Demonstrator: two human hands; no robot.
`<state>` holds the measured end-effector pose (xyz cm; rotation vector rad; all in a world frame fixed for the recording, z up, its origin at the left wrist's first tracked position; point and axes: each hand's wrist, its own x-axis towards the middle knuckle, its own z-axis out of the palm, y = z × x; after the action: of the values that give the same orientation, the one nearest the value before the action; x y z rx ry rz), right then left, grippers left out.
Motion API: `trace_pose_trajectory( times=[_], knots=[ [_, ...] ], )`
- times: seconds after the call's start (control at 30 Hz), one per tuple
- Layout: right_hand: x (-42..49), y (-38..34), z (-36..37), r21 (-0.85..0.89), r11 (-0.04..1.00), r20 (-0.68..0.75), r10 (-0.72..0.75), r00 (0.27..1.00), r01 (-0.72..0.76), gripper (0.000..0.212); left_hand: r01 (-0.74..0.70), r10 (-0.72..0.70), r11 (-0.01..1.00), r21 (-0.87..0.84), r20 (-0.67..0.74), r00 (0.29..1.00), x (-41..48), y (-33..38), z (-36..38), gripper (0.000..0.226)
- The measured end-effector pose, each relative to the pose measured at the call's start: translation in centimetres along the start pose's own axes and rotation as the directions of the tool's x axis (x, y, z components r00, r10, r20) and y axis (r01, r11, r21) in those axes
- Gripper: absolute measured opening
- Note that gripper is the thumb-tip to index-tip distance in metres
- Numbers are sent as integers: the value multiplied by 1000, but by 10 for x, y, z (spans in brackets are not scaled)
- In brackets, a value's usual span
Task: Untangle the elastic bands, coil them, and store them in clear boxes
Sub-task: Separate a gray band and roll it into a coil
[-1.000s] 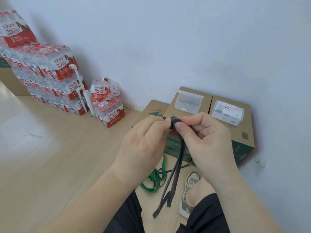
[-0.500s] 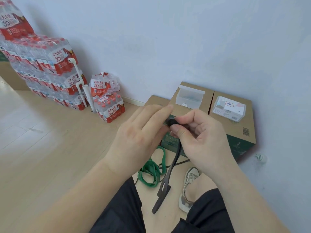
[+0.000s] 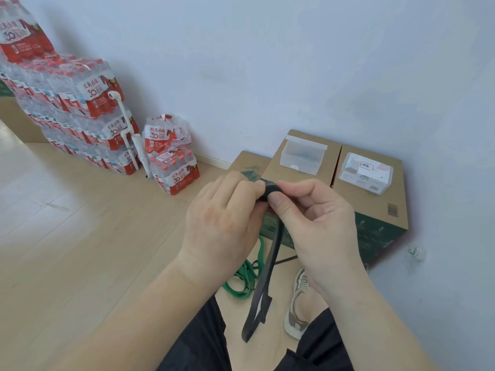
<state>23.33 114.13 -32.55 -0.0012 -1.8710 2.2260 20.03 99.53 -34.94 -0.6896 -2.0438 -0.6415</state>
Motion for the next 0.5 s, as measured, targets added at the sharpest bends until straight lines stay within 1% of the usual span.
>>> trace_pose_trajectory(
  times=[0.07, 0.17, 0.27, 0.37, 0.4, 0.5],
  knots=[
    [3, 0, -1, -81, 996, 5, -36, 999, 36, 25, 27, -25, 998, -62, 34, 999, -3, 0, 0, 7],
    [11, -4, -9, -194, 978, 40, -67, 997, 73, 29, 21, -12, 996, -89, 104, 995, -7, 1, 0, 12],
    [20, -11, -17, -389, 910, 171, -81, 982, 143, 28, -14, 28, 996, -85, 157, 987, -10, -4, -3, 12],
    [25, -22, -20, -552, 808, 308, -31, 951, 205, 27, -118, 123, 992, -38, 186, 975, -5, -14, -10, 14],
    [26, -25, -20, -561, 799, 327, -23, 945, 214, 27, -139, 142, 990, -33, 178, 974, -3, -15, -11, 15],
    [26, -34, -17, -475, 859, 308, -42, 950, 192, 27, -138, 146, 988, -75, 108, 983, 0, -12, -10, 27]
  ],
)
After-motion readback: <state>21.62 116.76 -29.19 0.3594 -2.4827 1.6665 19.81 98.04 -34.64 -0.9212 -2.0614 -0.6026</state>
